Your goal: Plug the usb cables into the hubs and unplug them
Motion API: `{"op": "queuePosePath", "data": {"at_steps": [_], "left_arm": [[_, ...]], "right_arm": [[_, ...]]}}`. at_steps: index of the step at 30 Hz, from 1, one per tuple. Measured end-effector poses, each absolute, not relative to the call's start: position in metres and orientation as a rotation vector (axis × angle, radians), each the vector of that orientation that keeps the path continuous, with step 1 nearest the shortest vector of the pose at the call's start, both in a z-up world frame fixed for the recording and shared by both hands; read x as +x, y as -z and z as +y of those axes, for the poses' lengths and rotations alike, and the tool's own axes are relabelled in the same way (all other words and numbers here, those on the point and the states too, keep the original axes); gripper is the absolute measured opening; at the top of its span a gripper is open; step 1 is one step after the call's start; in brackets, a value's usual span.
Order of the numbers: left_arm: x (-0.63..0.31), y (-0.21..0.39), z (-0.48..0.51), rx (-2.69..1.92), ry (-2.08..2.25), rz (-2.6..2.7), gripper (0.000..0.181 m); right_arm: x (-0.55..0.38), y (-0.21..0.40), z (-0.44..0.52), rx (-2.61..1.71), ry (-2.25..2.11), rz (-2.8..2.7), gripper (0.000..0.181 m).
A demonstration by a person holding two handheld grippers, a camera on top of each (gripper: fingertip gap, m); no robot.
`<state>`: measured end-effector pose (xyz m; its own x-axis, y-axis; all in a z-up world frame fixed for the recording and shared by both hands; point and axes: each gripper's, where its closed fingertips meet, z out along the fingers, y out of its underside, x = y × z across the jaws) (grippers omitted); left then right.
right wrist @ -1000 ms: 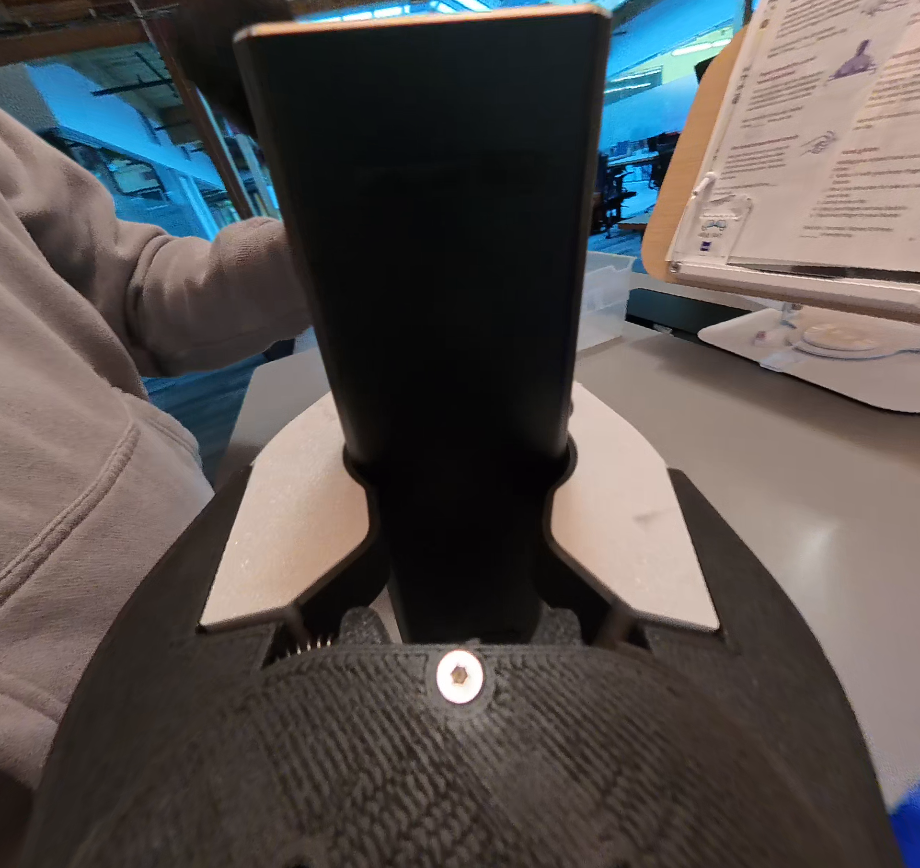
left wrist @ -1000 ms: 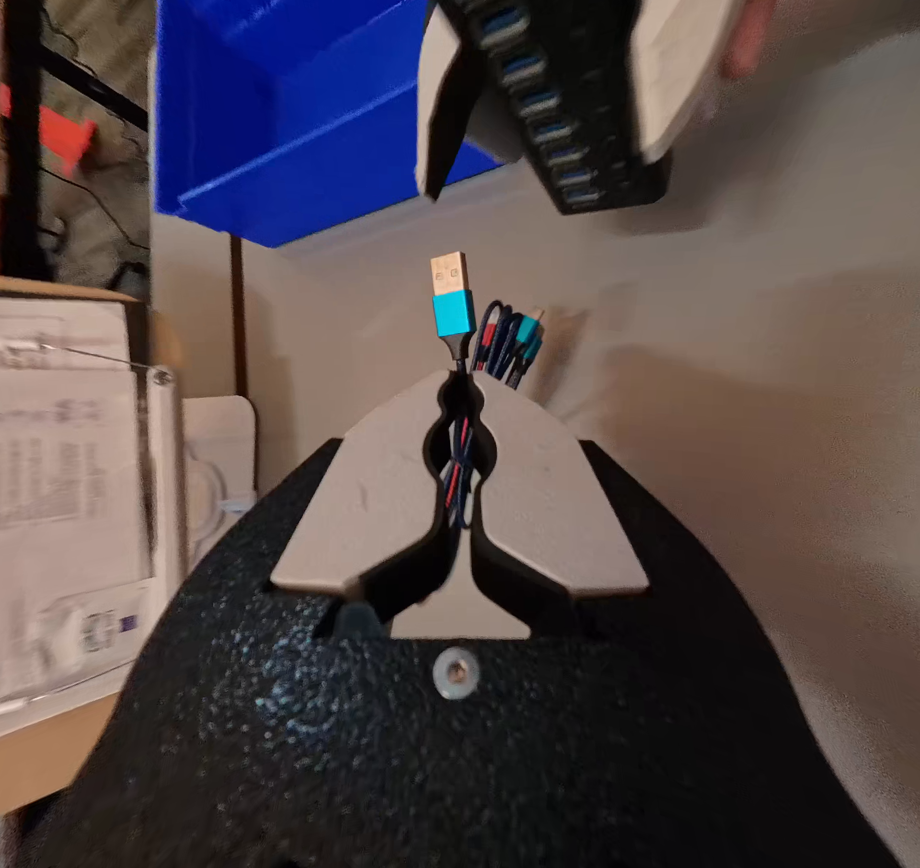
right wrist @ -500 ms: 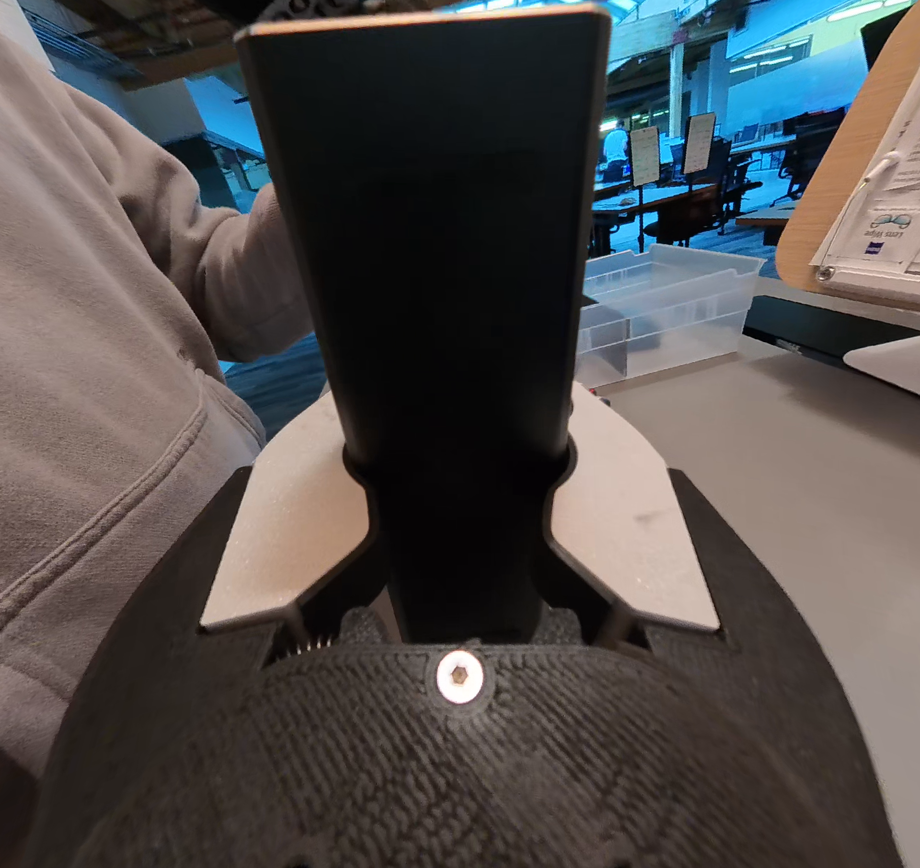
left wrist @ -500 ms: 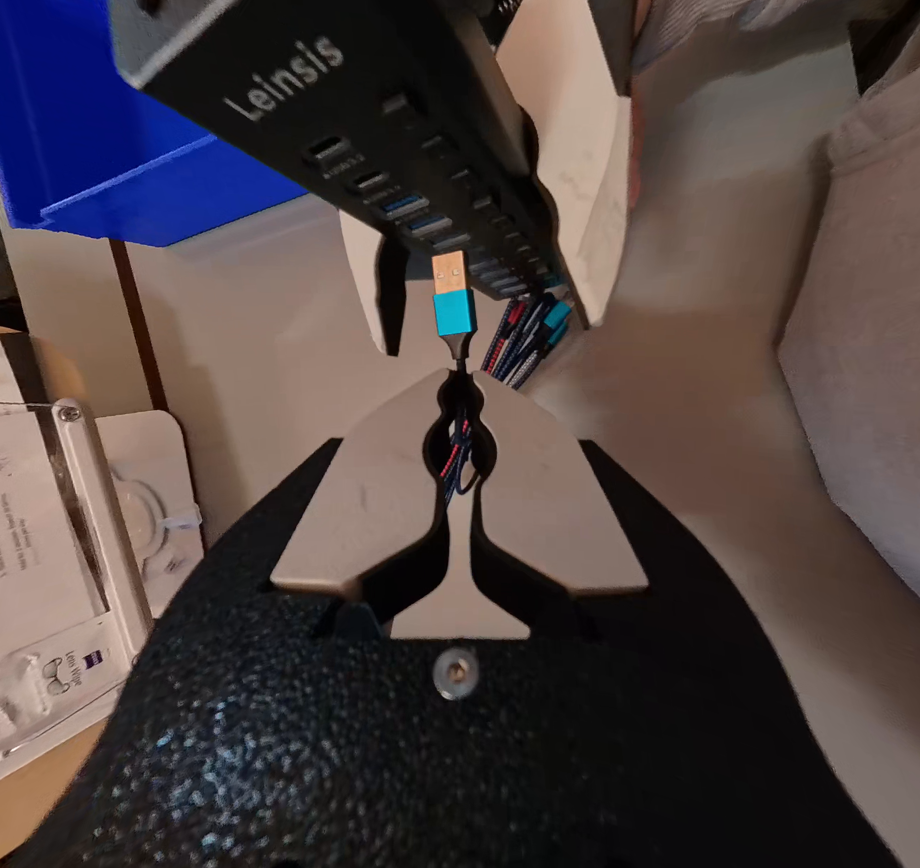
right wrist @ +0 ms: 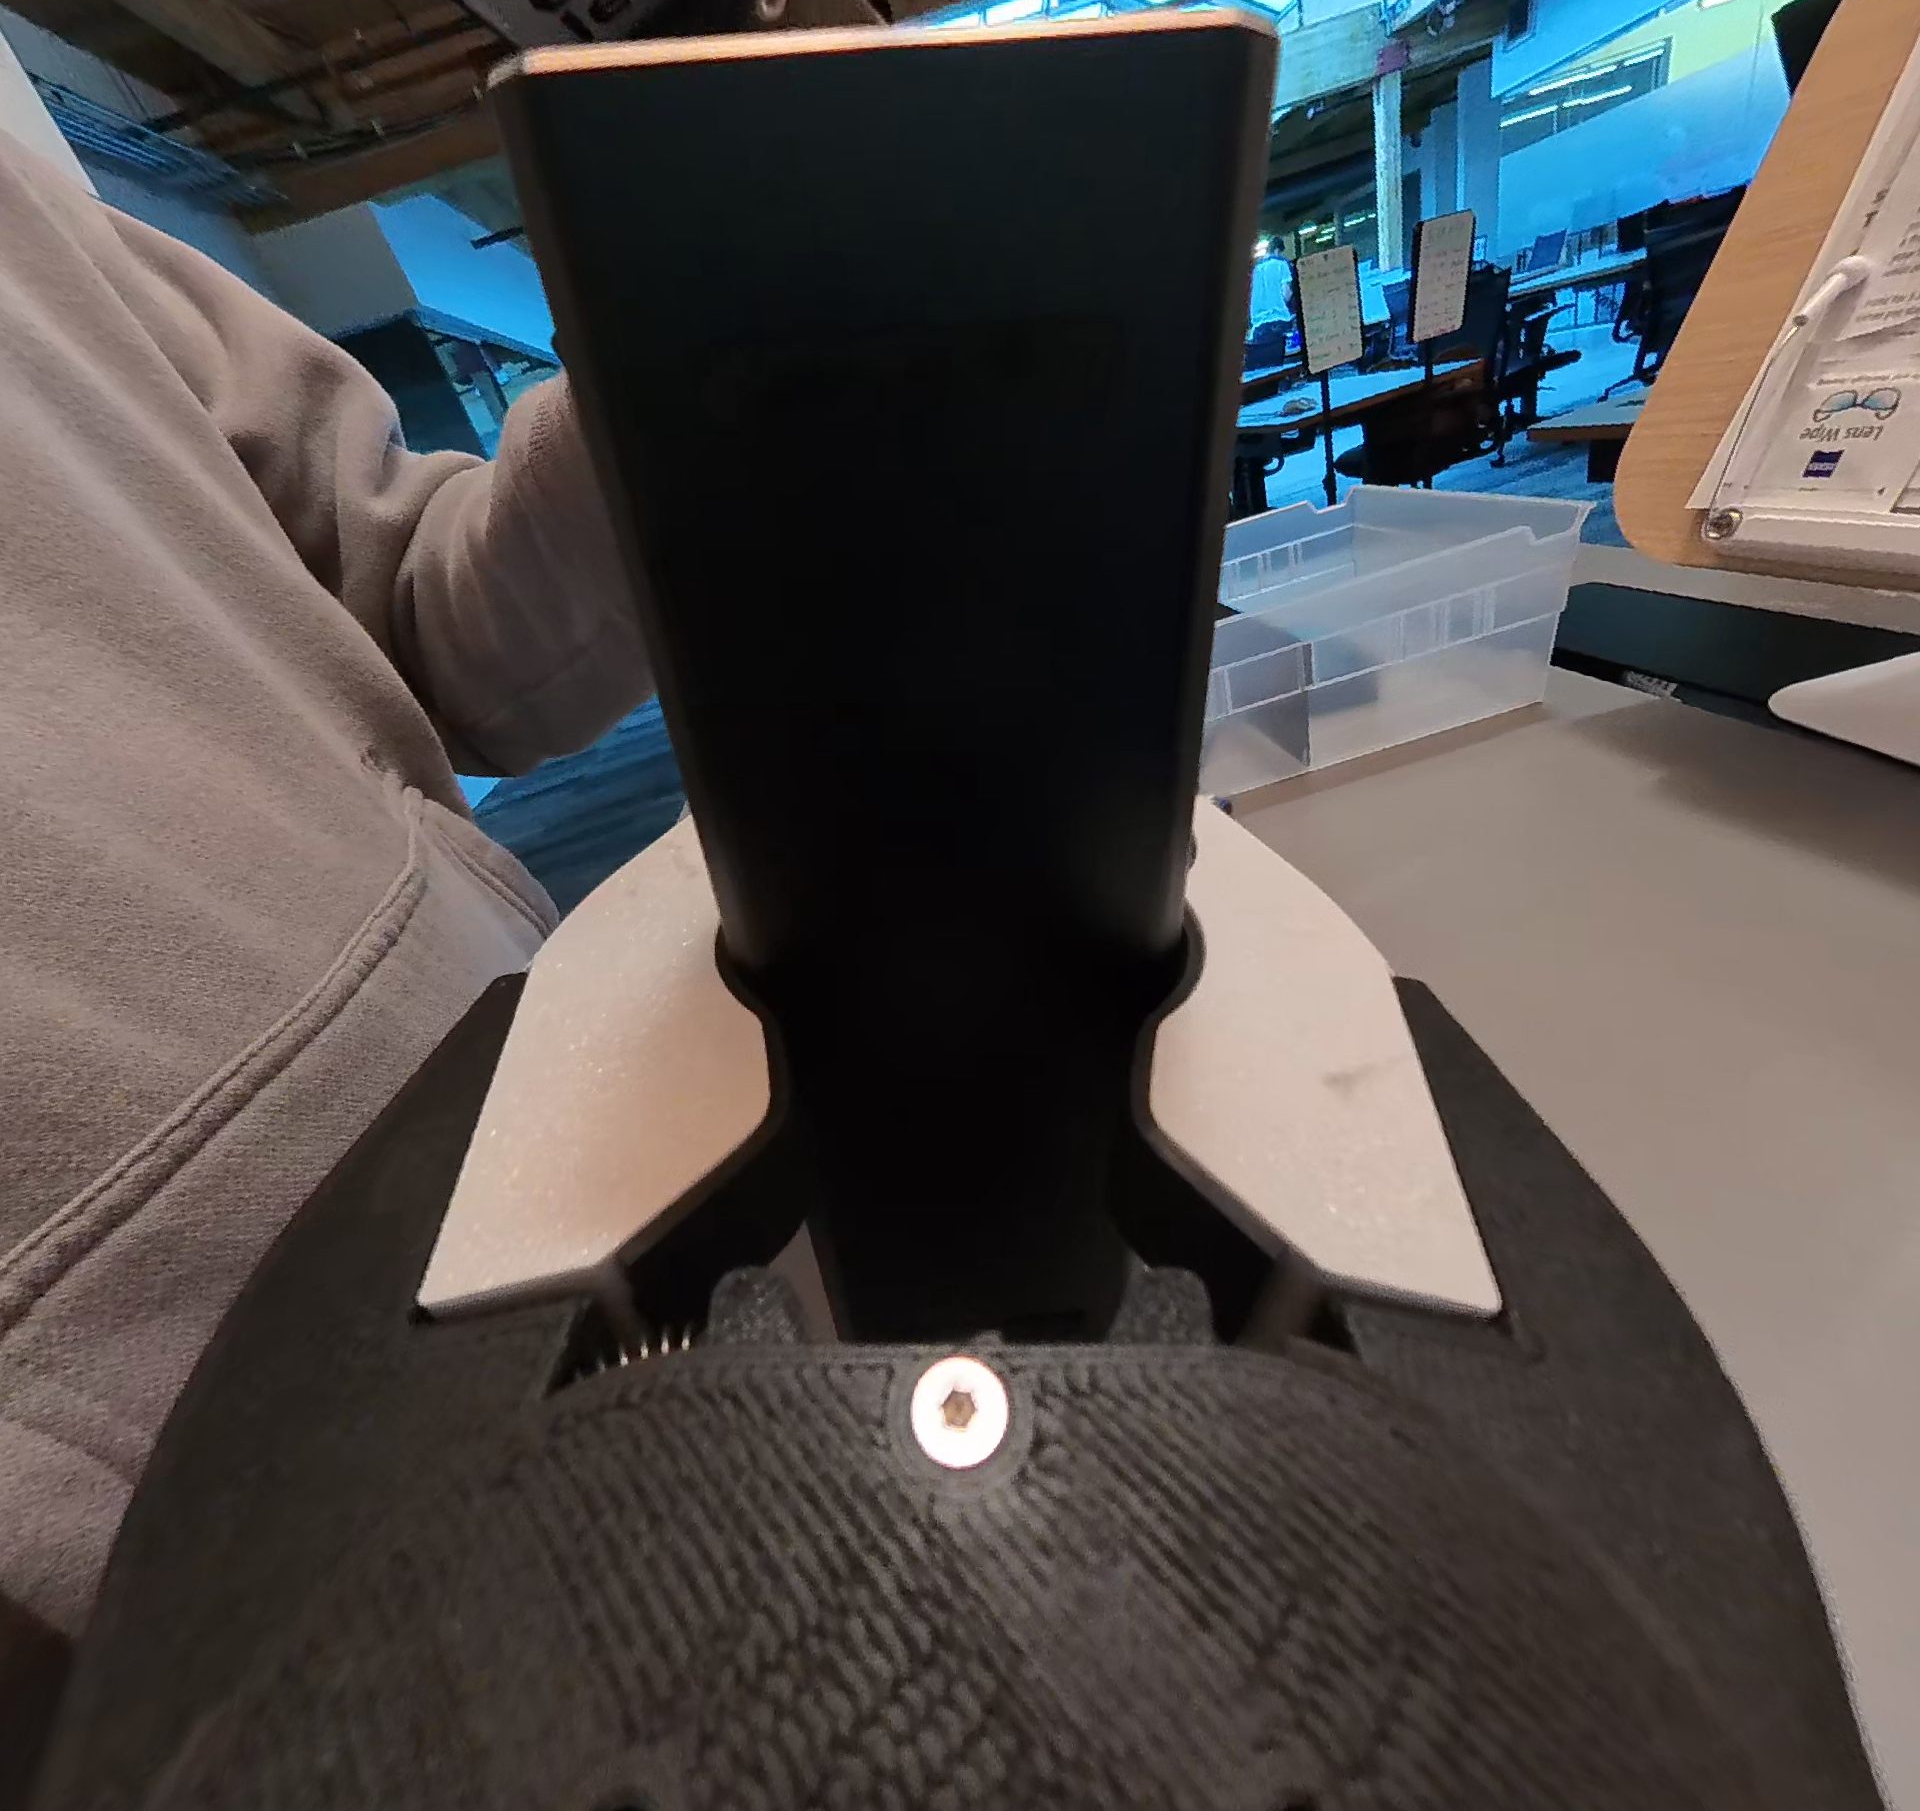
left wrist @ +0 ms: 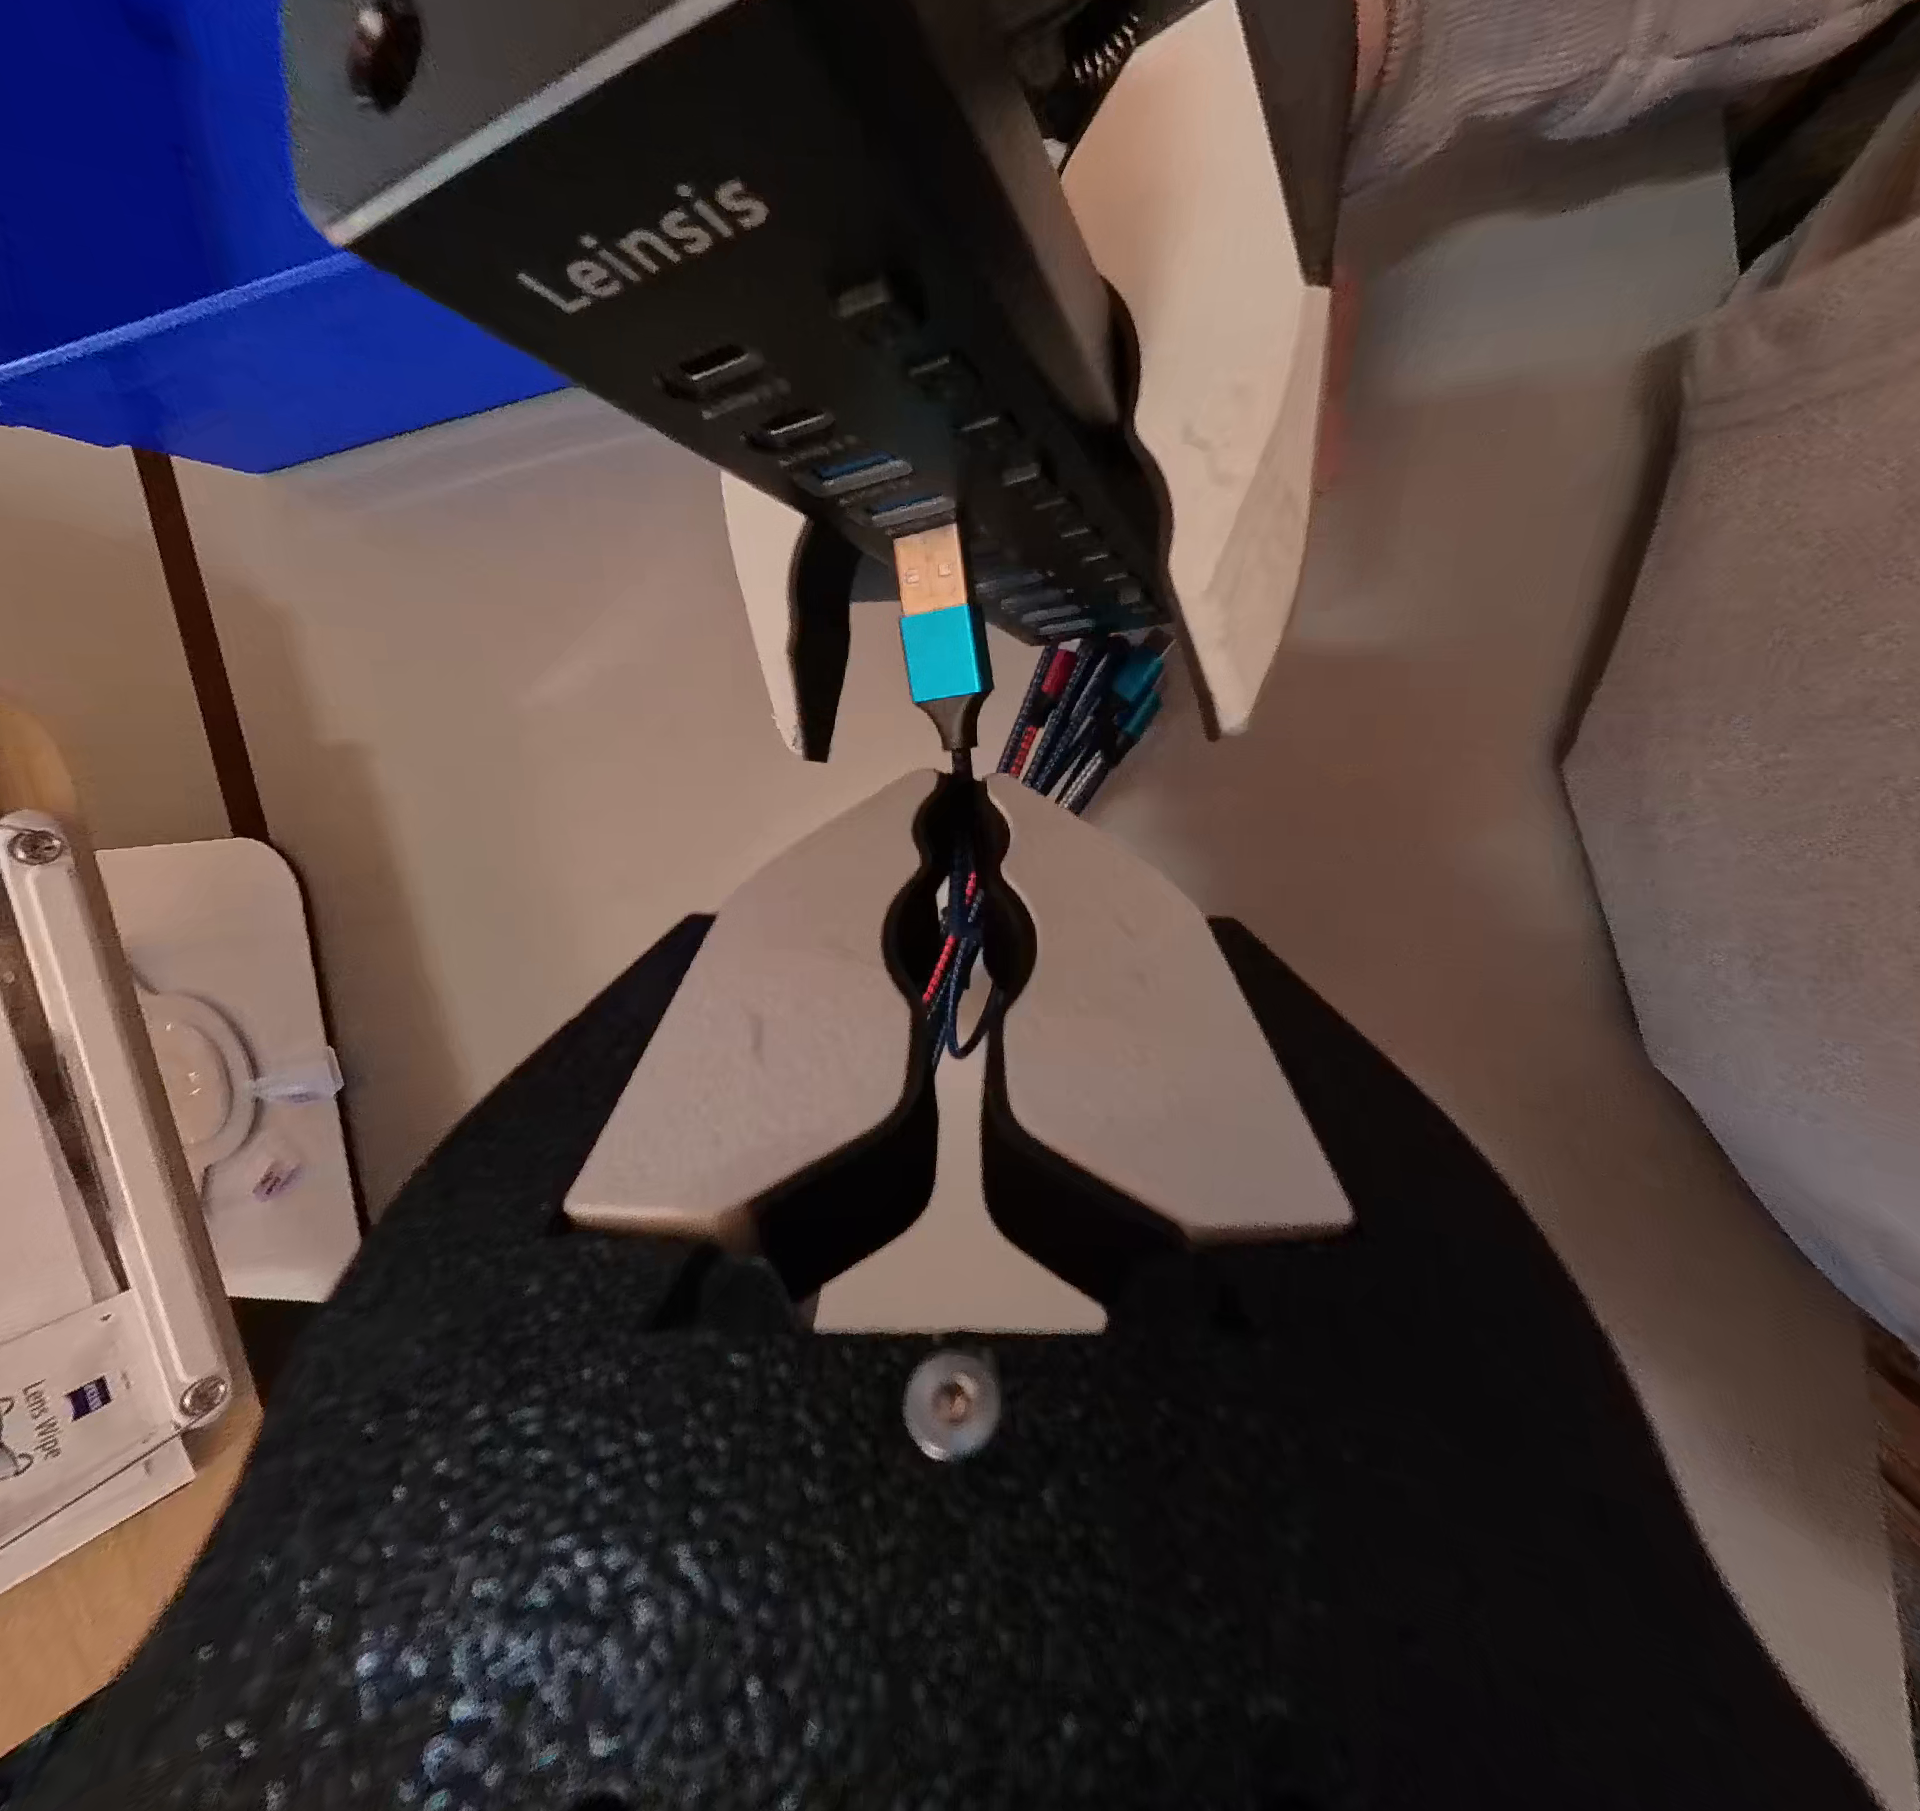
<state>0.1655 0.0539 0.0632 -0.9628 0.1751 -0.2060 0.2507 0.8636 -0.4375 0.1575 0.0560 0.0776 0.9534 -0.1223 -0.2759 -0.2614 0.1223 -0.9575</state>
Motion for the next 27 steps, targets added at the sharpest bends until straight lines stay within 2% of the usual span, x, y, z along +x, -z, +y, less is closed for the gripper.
{"op": "queuePosePath", "data": {"at_steps": [16,24,27], "left_arm": [[0.166,-0.059,0.051,0.252,0.652,2.895,0.002],[0.163,-0.077,0.035,0.050,1.348,2.841,0.002],[0.159,-0.085,0.032,-0.006,1.554,2.796,0.012]], "right_arm": [[0.160,-0.072,0.057,-1.494,-0.070,0.331,0.074],[0.161,-0.093,0.045,-1.344,-0.072,0.328,0.074],[0.158,-0.095,0.048,-1.365,-0.065,0.303,0.074]]}}
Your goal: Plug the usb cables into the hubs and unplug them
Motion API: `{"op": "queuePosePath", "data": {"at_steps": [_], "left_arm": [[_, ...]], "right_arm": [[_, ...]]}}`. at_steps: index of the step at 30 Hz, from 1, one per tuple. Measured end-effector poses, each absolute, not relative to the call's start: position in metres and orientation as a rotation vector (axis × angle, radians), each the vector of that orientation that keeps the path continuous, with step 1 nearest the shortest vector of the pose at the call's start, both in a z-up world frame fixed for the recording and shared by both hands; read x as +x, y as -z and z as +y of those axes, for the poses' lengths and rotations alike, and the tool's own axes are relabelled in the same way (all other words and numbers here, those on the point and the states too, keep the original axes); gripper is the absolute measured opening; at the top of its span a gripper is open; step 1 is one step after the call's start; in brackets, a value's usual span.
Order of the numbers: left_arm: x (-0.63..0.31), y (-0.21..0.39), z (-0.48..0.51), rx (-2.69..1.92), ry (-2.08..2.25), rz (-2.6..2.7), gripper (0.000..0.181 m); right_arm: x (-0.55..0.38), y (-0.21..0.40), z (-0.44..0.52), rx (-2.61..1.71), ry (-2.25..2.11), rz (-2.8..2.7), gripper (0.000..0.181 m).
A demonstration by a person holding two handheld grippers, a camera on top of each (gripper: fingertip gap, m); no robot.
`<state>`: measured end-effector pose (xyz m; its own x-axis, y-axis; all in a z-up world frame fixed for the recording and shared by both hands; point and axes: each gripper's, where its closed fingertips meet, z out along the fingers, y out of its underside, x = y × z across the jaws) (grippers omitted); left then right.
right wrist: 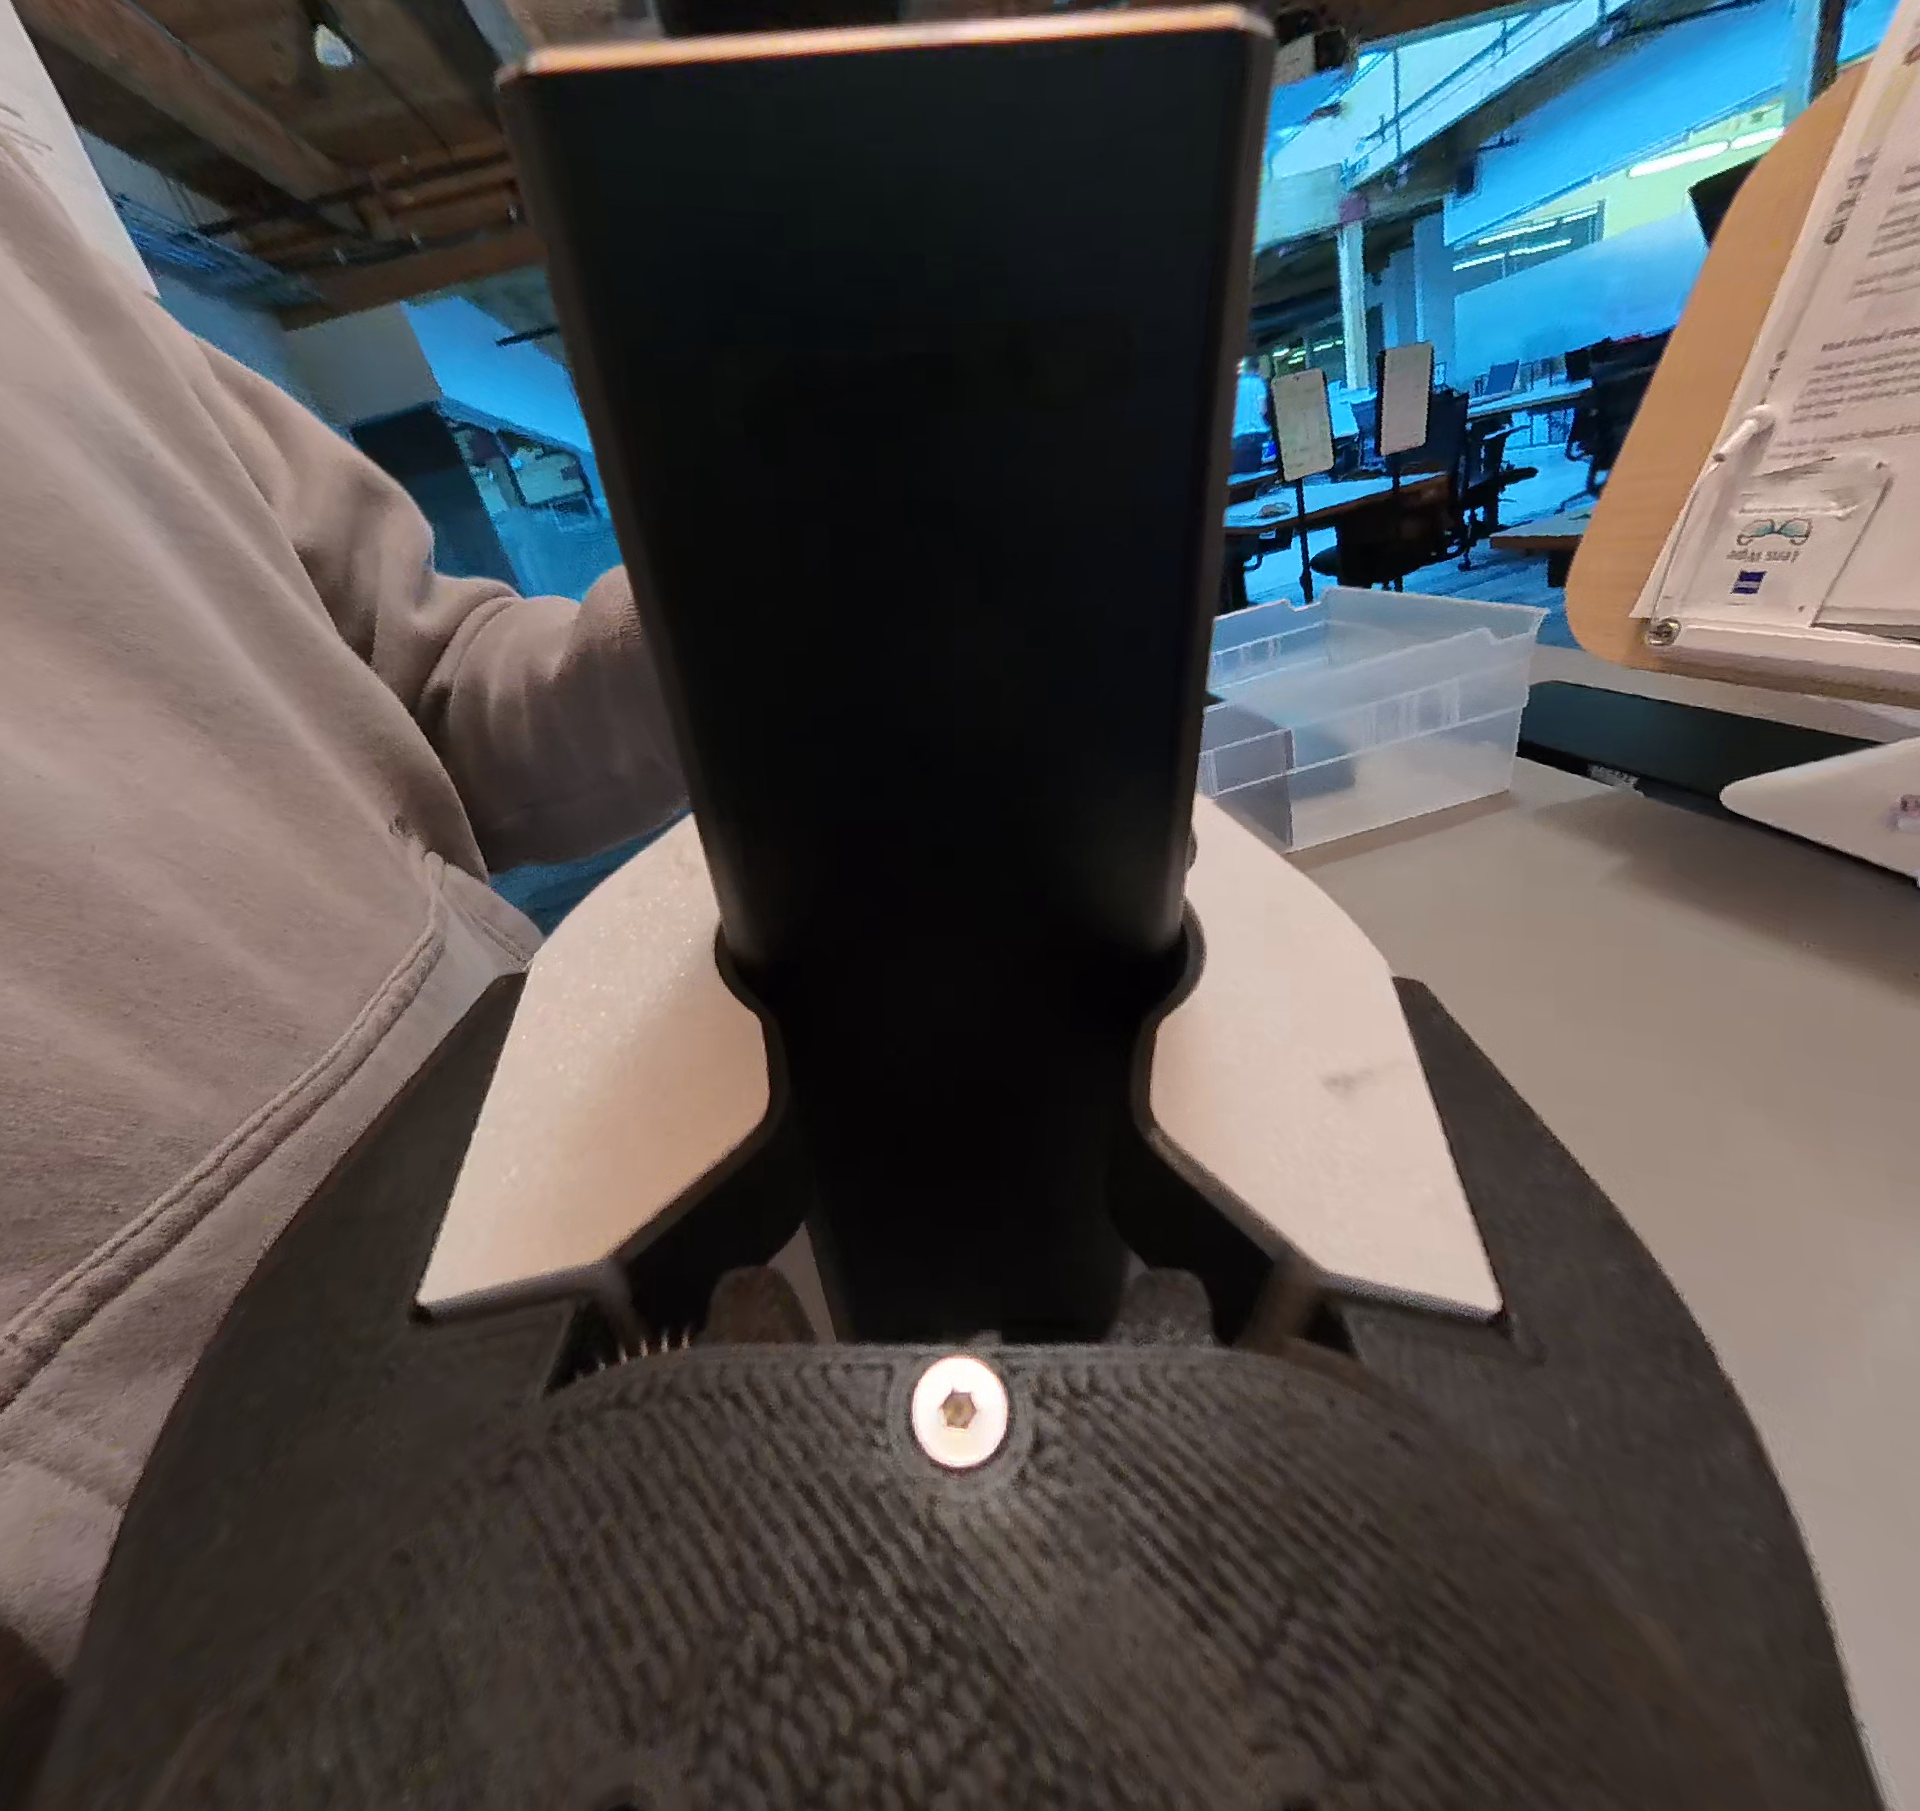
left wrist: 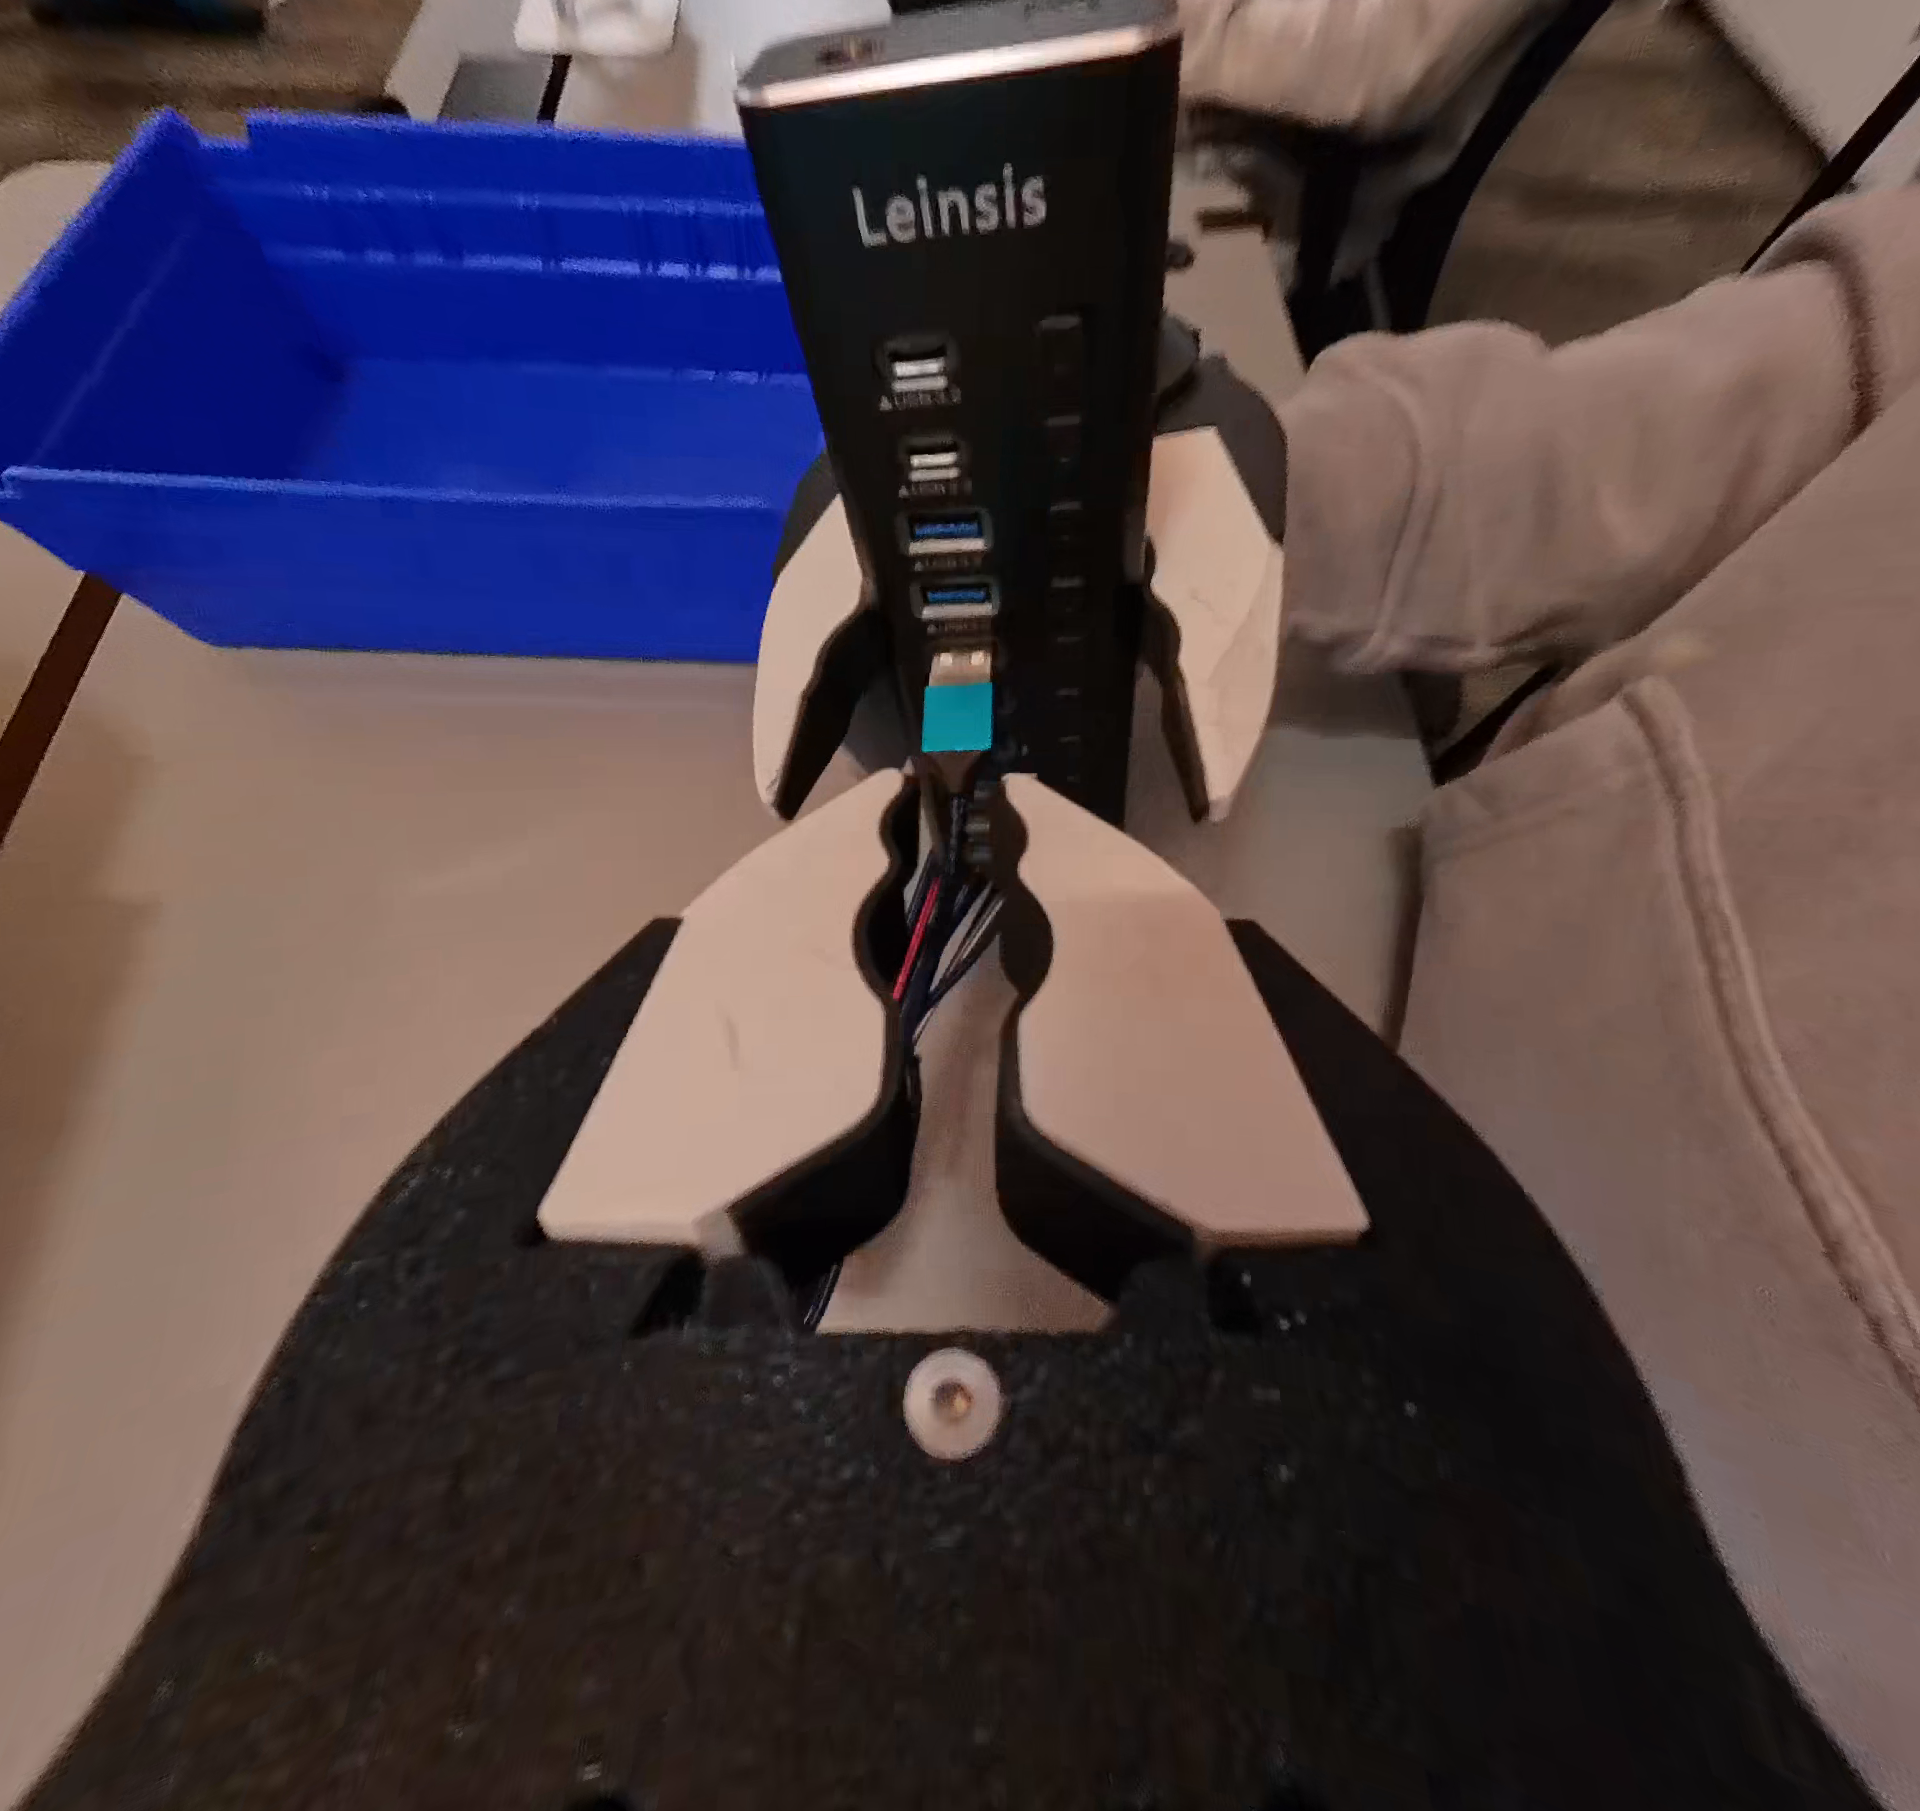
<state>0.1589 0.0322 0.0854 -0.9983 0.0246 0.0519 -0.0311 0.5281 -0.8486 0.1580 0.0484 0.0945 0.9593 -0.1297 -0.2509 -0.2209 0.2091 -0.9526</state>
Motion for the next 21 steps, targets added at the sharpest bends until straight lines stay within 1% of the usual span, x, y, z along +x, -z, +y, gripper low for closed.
{"op": "queuePosePath", "data": {"at_steps": [4,5,6,9,13,16,21], "left_arm": [[0.159,-0.080,0.033,0.038,-1.495,-2.708,0.017],[0.158,-0.080,0.033,0.042,-1.503,-2.709,0.016],[0.157,-0.081,0.032,0.031,-1.518,-2.704,0.004],[0.158,-0.081,0.033,0.012,-1.536,-2.746,0.004],[0.158,-0.077,0.038,-0.049,-1.427,-2.855,0.004],[0.160,-0.081,0.037,-0.040,-1.441,-2.858,0.004],[0.160,-0.062,0.041,-0.085,-1.307,-2.960,0.004]], "right_arm": [[0.156,-0.099,0.052,-1.359,-0.065,0.284,0.074],[0.157,-0.100,0.053,-1.355,-0.060,0.285,0.074],[0.156,-0.101,0.054,-1.358,-0.065,0.280,0.074],[0.154,-0.101,0.055,-1.370,-0.062,0.269,0.074],[0.149,-0.084,0.062,-1.522,-0.046,0.247,0.074],[0.149,-0.088,0.063,-1.494,-0.071,0.256,0.074],[0.151,-0.074,0.070,-1.557,-0.042,0.270,0.074]]}}
